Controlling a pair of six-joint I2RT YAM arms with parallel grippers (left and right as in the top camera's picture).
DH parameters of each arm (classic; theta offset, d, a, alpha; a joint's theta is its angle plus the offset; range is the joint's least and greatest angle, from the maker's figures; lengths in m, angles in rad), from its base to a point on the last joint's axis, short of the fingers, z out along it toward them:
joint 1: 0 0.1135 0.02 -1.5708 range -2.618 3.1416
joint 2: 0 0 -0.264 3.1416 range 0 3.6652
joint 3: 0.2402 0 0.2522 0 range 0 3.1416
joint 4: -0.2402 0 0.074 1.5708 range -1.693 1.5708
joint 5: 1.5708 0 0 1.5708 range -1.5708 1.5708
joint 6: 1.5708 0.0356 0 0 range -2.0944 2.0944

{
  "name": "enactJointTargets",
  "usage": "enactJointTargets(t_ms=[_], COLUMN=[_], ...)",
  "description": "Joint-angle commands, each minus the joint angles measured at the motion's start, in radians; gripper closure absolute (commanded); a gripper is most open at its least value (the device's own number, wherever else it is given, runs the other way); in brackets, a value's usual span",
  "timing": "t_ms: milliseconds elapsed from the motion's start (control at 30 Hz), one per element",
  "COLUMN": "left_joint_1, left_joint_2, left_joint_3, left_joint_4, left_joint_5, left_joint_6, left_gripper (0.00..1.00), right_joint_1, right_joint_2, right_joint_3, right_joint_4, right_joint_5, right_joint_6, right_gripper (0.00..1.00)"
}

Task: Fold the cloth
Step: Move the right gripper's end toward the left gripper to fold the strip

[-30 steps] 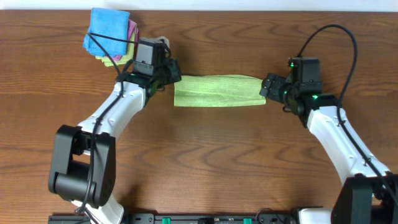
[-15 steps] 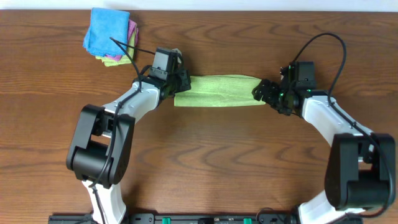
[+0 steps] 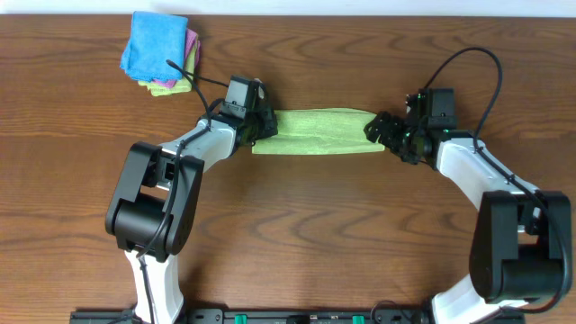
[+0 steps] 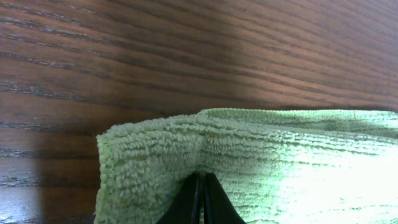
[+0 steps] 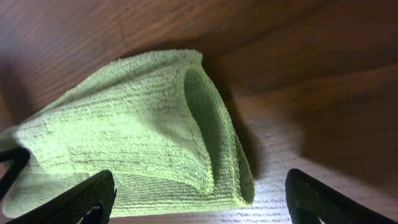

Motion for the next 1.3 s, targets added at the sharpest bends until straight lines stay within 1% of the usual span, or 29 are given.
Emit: enactJointTargets(t_ms=[0,267,500,533,567,633,700,733,767,1100,1267], left_joint_1=[-0.004,-0.004,-0.004,-0.004,-0.004,-0.004,-0.004,-0.004,-0.004,-0.002,-0.002], left_joint_2=[0.018,0.018,0.018,0.018,0.018,0.018,0.018,0.018,0.018,0.016,0.016], left_joint_3=[0.004,0.004,0.004,0.004,0.004,0.004,0.004,0.004,0.004,0.005,0.005], left_joint_4=[-0.002,-0.005,-0.005,-0.005,-0.005,-0.006,-0.008,-0.009,-0.009,-0.008,-0.008], left_joint_5=[-0.018,-0.011,-0.003,-0.003,-0.002,-0.002,-0.002,-0.002,-0.002,0.008,0.014], left_joint_6=[-0.004,-0.004,-0.005,-0.005,-0.005,-0.005,-0.005,-0.005,-0.005,-0.005,-0.005], left_gripper=[0.94,0.94,0.94,0.94,0.94,0.94,0.94,0.94,0.94,0.94,0.94], right_joint_1=[-0.002,0.009,0.064,0.074,0.084,0.096,0.103,0.102,0.102,0.122,0.175], right_joint_2=[0.029,0.099,0.163,0.174,0.187,0.201,0.2,0.196,0.189,0.009,-0.011], right_joint_3=[-0.004,-0.004,-0.004,-0.004,-0.004,-0.004,-0.004,-0.003,-0.003,0.005,0.027], right_joint_4=[0.01,0.051,0.154,0.166,0.18,0.205,0.234,0.247,0.262,0.274,0.267], right_joint_5=[0.008,-0.001,-0.013,-0.012,-0.012,-0.006,0.008,0.007,0.007,0.014,0.017], right_joint_6=[0.031,0.069,0.106,0.116,0.119,0.118,0.111,0.106,0.097,0.074,0.074], right_gripper=[0.14,0.18,0.28,0.32,0.42,0.54,0.83,0.94,0.98,0.99,0.98])
